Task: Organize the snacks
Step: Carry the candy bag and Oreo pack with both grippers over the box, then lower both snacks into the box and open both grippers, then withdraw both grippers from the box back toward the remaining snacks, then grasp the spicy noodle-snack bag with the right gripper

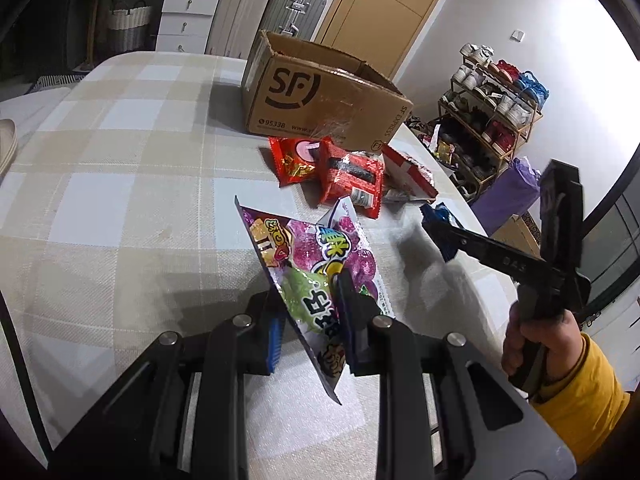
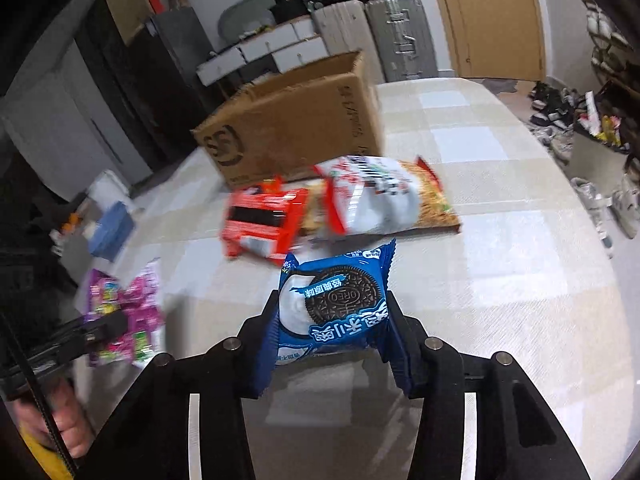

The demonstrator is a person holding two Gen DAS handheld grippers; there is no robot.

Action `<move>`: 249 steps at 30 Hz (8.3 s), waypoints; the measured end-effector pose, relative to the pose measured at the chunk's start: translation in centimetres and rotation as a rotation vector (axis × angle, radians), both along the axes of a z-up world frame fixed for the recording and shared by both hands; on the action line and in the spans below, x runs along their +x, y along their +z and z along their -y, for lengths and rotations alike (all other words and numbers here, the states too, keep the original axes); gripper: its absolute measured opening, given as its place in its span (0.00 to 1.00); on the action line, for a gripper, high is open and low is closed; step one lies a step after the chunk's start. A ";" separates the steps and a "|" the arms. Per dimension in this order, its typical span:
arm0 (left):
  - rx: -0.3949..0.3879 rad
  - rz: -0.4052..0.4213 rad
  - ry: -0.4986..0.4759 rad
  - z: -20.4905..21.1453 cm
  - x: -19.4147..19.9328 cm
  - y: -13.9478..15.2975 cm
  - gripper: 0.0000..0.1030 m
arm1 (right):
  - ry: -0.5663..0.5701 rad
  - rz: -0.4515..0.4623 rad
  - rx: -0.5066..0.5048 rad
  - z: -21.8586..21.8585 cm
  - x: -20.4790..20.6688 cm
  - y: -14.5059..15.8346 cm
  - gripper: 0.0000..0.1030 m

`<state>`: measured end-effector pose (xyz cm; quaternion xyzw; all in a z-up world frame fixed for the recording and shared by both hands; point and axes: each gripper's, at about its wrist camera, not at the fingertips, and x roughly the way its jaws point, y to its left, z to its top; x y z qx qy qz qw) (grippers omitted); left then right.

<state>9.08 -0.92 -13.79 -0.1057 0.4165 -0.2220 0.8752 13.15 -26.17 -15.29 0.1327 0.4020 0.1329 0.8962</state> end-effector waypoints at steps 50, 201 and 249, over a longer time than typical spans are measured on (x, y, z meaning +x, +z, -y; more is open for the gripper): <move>0.065 0.131 -0.021 -0.3 2.5 11.9 0.20 | 0.187 0.305 0.162 -2.7 -4.5 11.5 0.46; 0.104 0.167 0.140 -0.4 -4.3 8.5 1.00 | -0.057 0.349 0.124 0.6 -9.3 7.4 0.99; 0.205 0.005 0.101 4.8 5.0 0.8 1.00 | -0.012 0.033 0.216 5.7 10.6 -2.2 0.64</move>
